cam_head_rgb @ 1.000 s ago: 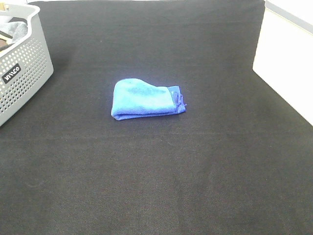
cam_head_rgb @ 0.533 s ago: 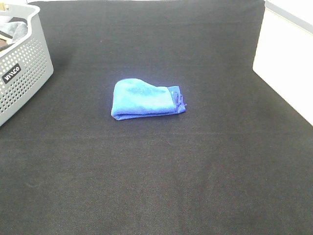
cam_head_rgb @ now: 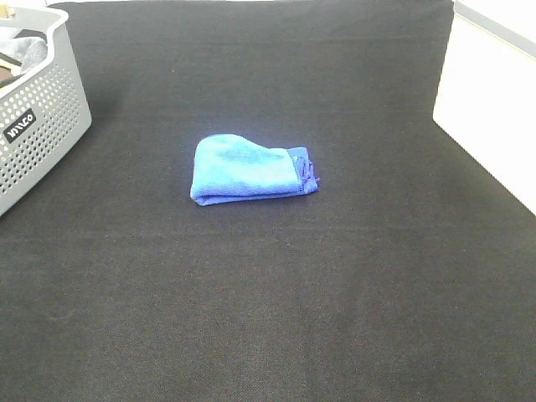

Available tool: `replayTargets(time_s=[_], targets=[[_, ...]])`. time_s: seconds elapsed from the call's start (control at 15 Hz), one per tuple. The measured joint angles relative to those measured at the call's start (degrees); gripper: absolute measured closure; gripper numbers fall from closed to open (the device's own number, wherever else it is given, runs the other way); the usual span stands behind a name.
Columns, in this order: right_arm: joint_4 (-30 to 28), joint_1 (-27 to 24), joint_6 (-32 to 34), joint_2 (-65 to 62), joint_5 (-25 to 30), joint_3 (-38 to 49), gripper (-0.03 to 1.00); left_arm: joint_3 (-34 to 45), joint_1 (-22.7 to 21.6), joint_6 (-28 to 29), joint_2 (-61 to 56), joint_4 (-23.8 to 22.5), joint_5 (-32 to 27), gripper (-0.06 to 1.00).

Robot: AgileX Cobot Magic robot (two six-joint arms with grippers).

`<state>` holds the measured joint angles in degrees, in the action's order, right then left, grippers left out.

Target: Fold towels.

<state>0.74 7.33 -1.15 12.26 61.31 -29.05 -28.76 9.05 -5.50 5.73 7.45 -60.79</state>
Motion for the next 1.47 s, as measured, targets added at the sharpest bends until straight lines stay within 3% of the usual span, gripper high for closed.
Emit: replayTargets(time_s=[0.2,0.33,0.8,1.47], targets=[[0.0,-4.2,0.0,0.0,0.0,0.0,0.15,0.0,-8.0,0.0,-0.1,0.0,0.1,0.24],[0.0,-5.3,0.0,-1.2,0.0,0.0,0.15,0.1,-10.4,0.0,-2.3,0.0,0.2,0.24],[0.0,-5.3,0.2,-12.1,-0.1,0.1,0.15,0.1,-10.5,0.0,-6.0,0.0,0.2,0.24],[0.1,-8.5,0.2,-12.4,-0.1,0.1,0.15,0.1,-10.5,0.0,-6.0,0.0,0.3,0.24]])
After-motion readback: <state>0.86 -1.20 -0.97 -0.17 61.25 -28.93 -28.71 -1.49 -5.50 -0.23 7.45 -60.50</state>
